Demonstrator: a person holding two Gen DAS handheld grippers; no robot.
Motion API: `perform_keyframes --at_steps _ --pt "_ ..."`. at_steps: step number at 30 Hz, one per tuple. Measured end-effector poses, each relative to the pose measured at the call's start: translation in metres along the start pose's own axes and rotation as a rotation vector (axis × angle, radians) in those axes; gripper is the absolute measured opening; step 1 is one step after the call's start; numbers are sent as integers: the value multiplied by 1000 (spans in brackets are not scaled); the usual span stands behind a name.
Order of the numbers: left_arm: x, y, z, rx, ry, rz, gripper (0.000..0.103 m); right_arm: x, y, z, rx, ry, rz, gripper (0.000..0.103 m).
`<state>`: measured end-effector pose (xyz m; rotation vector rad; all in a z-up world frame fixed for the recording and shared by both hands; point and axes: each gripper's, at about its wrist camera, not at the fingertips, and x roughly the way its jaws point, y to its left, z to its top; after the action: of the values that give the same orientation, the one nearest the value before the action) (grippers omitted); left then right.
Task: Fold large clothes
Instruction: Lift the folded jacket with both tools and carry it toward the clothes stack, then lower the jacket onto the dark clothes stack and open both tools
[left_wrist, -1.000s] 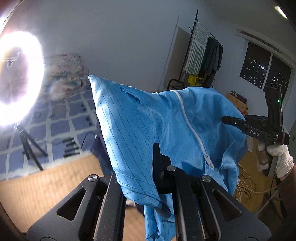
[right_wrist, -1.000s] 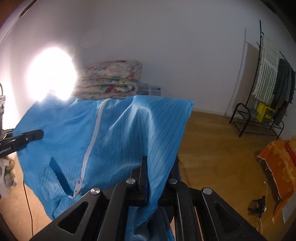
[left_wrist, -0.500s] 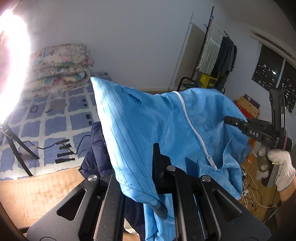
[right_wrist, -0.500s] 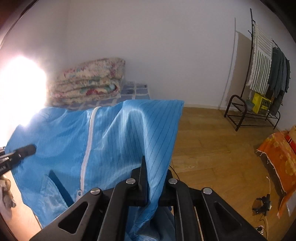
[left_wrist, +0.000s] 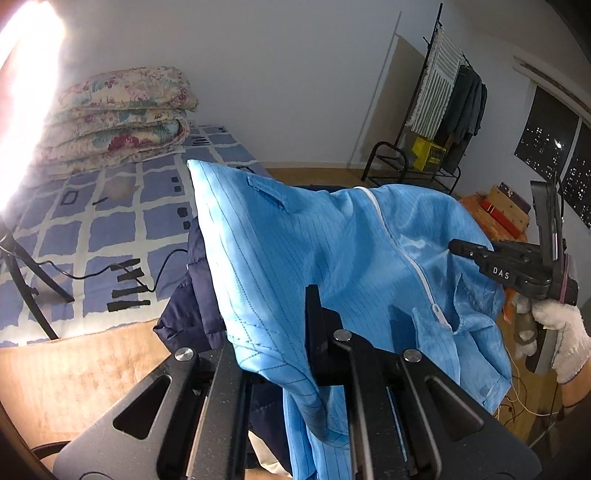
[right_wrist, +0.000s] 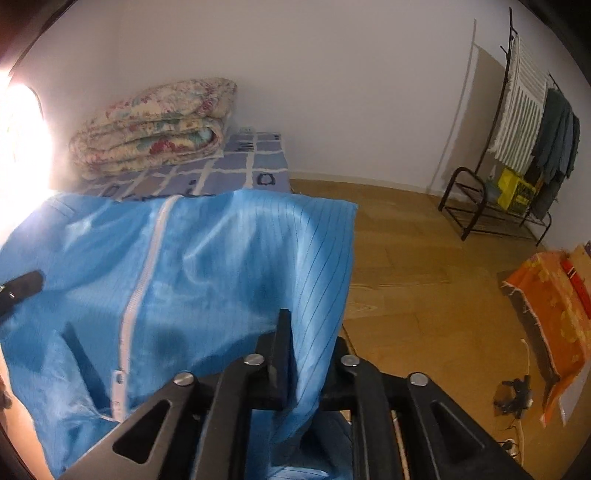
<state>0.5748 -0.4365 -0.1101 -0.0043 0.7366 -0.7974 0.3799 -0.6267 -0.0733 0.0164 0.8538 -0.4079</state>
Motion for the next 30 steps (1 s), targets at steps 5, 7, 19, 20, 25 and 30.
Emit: perform_keyframes --at_steps 5,7,19,20,25,30 --pt "-1 2 -4 -4 7 23 13 6 -7 -7 -21 37 -66 30" --pt "-1 5 -4 -22 18 16 28 5 -12 -11 -11 43 -78 32" --pt "-28 7 -15 -40 34 72 71 -21 -17 -22 28 32 -114 65" --pt "-33 7 -16 -41 29 76 71 -28 -16 -22 31 25 -109 65" --pt "-79 -2 -23 -40 -4 69 71 -70 -9 -23 56 -25 -73 68" --pt "-138 -14 -32 -29 -47 81 71 -123 -1 -31 74 -75 -43 70"
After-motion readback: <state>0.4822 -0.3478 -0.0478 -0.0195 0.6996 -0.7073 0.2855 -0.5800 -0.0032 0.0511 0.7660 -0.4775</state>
